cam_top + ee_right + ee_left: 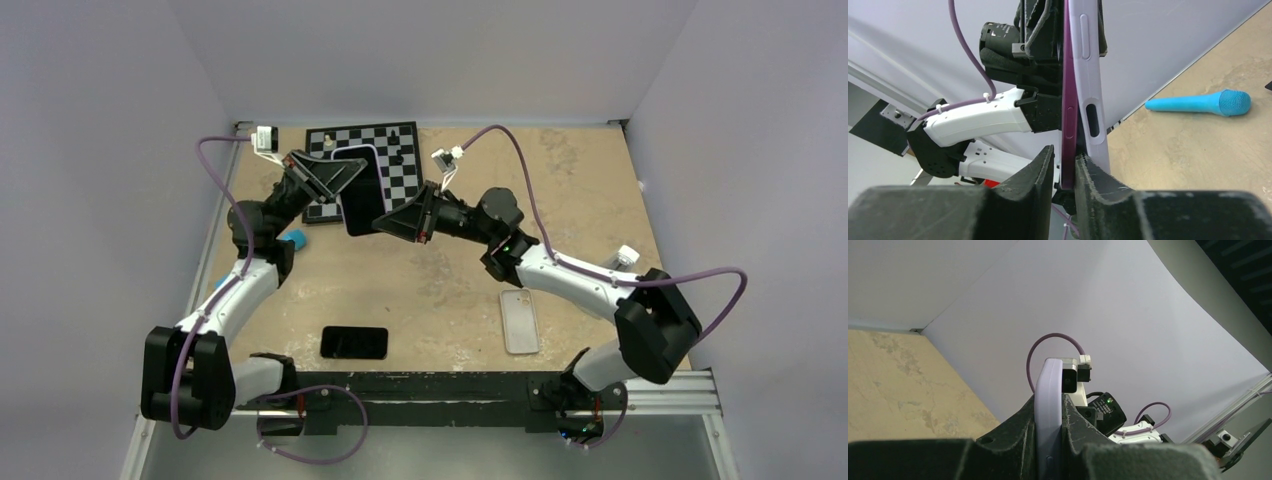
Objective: Take the phone out of the phone case
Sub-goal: Remove the phone case from the phone.
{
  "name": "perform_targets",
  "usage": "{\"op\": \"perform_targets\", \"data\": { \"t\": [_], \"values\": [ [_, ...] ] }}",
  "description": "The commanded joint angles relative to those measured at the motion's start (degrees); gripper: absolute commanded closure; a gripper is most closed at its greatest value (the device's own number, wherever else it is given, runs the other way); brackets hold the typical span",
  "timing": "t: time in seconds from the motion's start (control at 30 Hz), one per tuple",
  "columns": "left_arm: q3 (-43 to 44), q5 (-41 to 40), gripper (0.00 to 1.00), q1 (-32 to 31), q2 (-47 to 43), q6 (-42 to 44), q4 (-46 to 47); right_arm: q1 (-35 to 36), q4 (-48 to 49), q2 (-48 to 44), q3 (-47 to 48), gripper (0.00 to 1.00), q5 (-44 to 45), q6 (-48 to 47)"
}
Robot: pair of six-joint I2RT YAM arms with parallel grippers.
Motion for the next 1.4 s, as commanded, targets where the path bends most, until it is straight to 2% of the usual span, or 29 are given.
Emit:
{"op": "perform_targets", "data": {
  "t": [0.0,0.13,0.2,0.27,0.5,0.6,0.7,0.8,1.03,1.13,1.23,1.37],
  "values": [
    [1.5,1.7,1.0,-1.3,-0.2,-0.6,5.2,0.2,6.0,1.2,5.3,0.79,0.6,2.2],
    [3.0,3.7,1.0,-1.5,-0.2,1.4,2.0,-0.9,6.5,-0.3,4.4,1.0,-2.3,3.3],
    [3.5,4.4,0.99,-1.7,-0.4,2.4,0.7,-2.2,7.3,-2.4,2.3,1.0,-3.8,4.1],
    [4.3,5.1,0.84,-1.8,-0.4,3.1,-0.2,-4.2,8.8,-5.4,-0.6,1.0,-5.6,5.7],
    [6.4,8.7,0.5,-3.7,0.2,3.3,2.5,-10.6,10.4,-10.2,-1.7,1.0,-15.6,12.1],
    [7.1,9.9,0.32,-4.5,0.5,2.7,4.8,-12.0,10.8,-12.3,-1.9,1.0,-16.6,13.3],
    [7.8,11.6,0.19,-5.9,0.7,3.5,5.8,-13.0,10.3,-13.5,-0.9,1.0,-17.5,13.7],
    [8.1,12.6,0.14,-6.9,0.7,4.0,7.5,-14.2,9.8,-14.1,0.4,1.0,-19.0,14.9],
    [9.4,16.6,0.12,-8.2,0.4,7.2,7.7,-16.9,14.2,-14.9,-1.6,1.0,-20.5,20.5],
    [9.4,17.4,0.06,-9.4,-0.4,9.7,5.7,-18.0,16.2,-14.7,-2.3,1.0,-20.5,22.8],
    [9.2,17.4,0.06,-10.6,-1.3,13.3,1.5,-18.8,19.9,-13.7,-2.5,1.0,-20.8,26.0],
    [9.2,17.3,0.13,-12.0,-1.6,16.9,-2.1,-19.0,23.2,-12.5,-2.4,1.0,-20.9,28.4]
  ]
}}
